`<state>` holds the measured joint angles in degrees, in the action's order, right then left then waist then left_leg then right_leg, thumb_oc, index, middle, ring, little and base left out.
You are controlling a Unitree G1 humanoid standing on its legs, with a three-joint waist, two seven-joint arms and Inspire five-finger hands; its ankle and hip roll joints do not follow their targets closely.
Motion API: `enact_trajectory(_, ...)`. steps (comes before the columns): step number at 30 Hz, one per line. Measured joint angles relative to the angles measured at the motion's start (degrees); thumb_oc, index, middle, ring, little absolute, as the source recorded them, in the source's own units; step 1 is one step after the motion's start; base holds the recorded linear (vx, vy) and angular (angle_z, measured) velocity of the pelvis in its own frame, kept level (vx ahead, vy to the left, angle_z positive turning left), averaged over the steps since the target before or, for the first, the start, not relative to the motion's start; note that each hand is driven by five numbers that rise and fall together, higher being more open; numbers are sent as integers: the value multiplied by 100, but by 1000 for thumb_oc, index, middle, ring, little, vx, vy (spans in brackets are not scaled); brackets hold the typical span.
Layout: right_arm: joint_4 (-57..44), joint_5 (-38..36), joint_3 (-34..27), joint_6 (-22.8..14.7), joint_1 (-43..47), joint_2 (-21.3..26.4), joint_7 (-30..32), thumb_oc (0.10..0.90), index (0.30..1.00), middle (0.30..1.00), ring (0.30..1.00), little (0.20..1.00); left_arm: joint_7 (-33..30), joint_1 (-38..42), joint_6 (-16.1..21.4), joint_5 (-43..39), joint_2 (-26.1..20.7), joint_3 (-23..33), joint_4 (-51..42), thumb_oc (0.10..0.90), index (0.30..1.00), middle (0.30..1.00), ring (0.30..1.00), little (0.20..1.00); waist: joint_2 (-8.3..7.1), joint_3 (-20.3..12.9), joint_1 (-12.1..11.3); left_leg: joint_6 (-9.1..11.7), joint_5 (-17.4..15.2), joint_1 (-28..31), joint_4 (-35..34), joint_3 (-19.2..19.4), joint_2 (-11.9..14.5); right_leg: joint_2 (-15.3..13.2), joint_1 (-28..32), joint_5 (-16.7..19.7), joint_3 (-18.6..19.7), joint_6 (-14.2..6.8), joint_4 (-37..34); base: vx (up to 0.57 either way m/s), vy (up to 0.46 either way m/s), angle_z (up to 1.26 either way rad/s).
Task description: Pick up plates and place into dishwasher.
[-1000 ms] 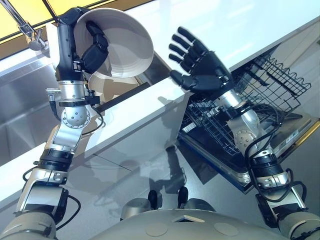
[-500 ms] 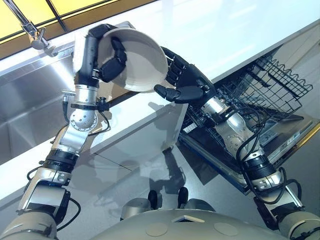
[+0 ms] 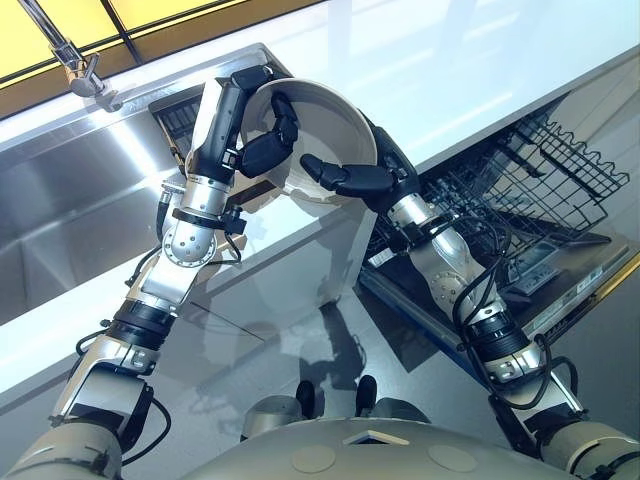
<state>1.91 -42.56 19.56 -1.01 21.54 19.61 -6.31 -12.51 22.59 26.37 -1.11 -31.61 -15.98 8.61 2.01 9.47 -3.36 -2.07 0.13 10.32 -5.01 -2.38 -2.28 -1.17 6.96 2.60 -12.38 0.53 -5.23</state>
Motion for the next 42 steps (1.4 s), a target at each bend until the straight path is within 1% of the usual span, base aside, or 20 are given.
enact_trajectory(4,-1,99,64,-34,1,-4,157,100,300,300,300,200,226,0,-126,-226,3,0,0,111,309,309,309,211,0,0,-1,1,11,-2,0,-50,-3,-6,13,-1,-58,0,0,10,-7,6)
enact_trajectory(5,-1,103,68,-71,1,-4,220,100,300,300,300,200,363,-1,-184,-415,13,2,0,298,469,469,469,398,0,0,-19,1,12,-3,0,-51,-3,-6,13,-1,-59,0,-1,0,0,0)
enact_trajectory(6,-1,136,76,-106,4,-7,322,100,300,300,300,200,524,-1,-262,-627,26,-1,-3,427,580,580,580,527,0,0,-35,1,13,-2,0,-50,-3,-6,13,-1,-60,-1,0,0,0,0)
enact_trajectory(7,-3,288,76,-193,4,-6,435,100,300,300,300,200,715,-1,-365,-915,78,7,-55,800,900,900,900,900,0,0,-61,0,14,-2,0,-50,-5,-8,13,-1,-62,-1,-1,0,0,0)
enact_trajectory(9,-6,664,74,-402,21,24,646,100,300,300,300,200,1049,-3,-611,-1519,157,16,-181,800,900,900,900,900,0,0,-100,-3,15,0,0,-50,-8,-12,15,-2,-60,-2,-1,0,0,0)
enact_trajectory(10,-6,877,73,-490,48,66,744,100,300,300,300,200,1275,-7,-756,-1976,211,24,-204,800,900,900,900,900,0,0,-114,-6,18,-2,0,-51,-12,-15,14,-3,-58,-3,-1,0,0,0)
enact_trajectory(12,-21,1004,40,-564,85,253,827,100,300,300,300,200,1681,-62,-949,-2952,374,64,-285,800,900,900,900,900,0,0,-126,-8,19,-1,0,-49,-16,-19,14,-3,-53,-4,-1,32,-3,-1)
enact_trajectory(14,-59,1004,-37,-581,89,401,934,100,300,300,300,200,1847,-165,-1065,-3757,609,152,-387,800,900,900,900,900,0,0,-116,-8,19,-3,-1,-46,-14,-16,10,-3,-51,-4,-1,40,-9,-1)
enact_trajectory(17,-60,1065,-140,-632,202,491,1274,100,300,300,300,200,1946,-195,-1271,-4337,701,252,-469,800,900,900,900,900,1,0,-96,-7,19,-22,0,-44,-7,-10,-10,-3,-45,-3,-1,44,-17,-1)
enact_trajectory(18,-60,1064,-270,-648,249,494,1439,100,300,300,300,200,1958,-197,-1278,-4452,698,262,-502,800,900,900,900,900,1,0,-94,-6,20,-29,0,-45,-7,-10,-17,-3,-45,-3,-1,58,-30,1)
enact_trajectory(19,-58,1060,-577,-667,326,510,1641,100,300,300,300,200,1960,-198,-1286,-4535,685,300,-561,800,900,900,900,900,1,0,-94,-5,22,-53,0,-46,-8,-12,-36,-3,-43,-3,-1,41,-20,2)
enact_trajectory(21,-50,1053,-855,-741,409,613,1861,100,300,300,300,200,1948,-200,-1286,-4641,622,361,-583,800,900,900,900,900,1,0,-103,-5,27,-73,0,-49,-11,-14,-56,-3,-43,-3,-1,40,-17,2)
enact_trajectory(25,143,999,-1581,-986,529,1034,2238,100,300,300,300,200,1823,-229,-1456,-4887,527,984,-563,800,900,900,900,900,4,2,-82,-5,26,-76,-2,-48,-6,-10,-58,-3,-45,-3,-1,64,-28,-1)
enact_trajectory(27,333,1046,-1783,-1132,541,1161,2436,100,300,300,300,200,1724,-229,-1463,-4895,454,1177,-551,800,900,900,900,900,4,2,-69,-5,26,-76,-2,-46,-6,-8,-61,-4,-42,-3,-1,72,-29,0)
enact_trajectory(28,486,1178,-1885,-1194,543,1228,2614,100,300,300,300,200,1670,-229,-1462,-4895,362,1228,-525,800,900,900,900,900,4,2,-69,-5,26,-76,-1,-47,-7,-9,-60,-4,-41,-3,0,75,-30,0)
enact_trajectory(29,749,1523,-1947,-1283,548,1360,2897,100,300,300,300,200,1639,-225,-1460,-4886,245,1263,-458,800,900,900,900,900,4,2,-68,-5,26,-74,-1,-48,-9,-10,-55,-4,-40,-4,0,79,-34,1)
enact_trajectory(32,1267,2218,-2184,-1287,537,1534,3579,100,300,300,300,200,1485,-240,-1456,-4836,103,1463,-163,800,900,900,900,900,5,3,-65,-5,26,-72,-3,-49,-10,-13,-50,-6,-40,-5,-1,87,-34,0)
enact_trajectory(35,1497,2759,-2503,-1284,465,1576,4022,100,300,300,300,200,1384,-451,-1409,-4762,-9,1733,-6,800,900,900,900,900,20,11,-5,-5,27,-70,-2,-48,-10,-13,-51,-8,-38,-8,0,106,-30,0)
enact_trajectory(39,1511,3152,-3008,-1284,-44,1597,4096,100,300,300,300,200,1242,-893,-1321,-4047,-58,2036,11,800,900,900,900,900,38,22,40,-6,26,-71,-3,-48,-12,-16,-51,-18,-34,-19,-1,88,-17,1)
enact_trajectory(42,1515,3277,-3217,-1286,-679,1603,3909,100,300,300,300,200,1163,-1256,-1227,-3602,-62,2212,49,800,900,900,900,900,90,58,56,-8,24,-72,-3,-49,-17,-23,-50,-23,-26,-23,0,80,1,0)
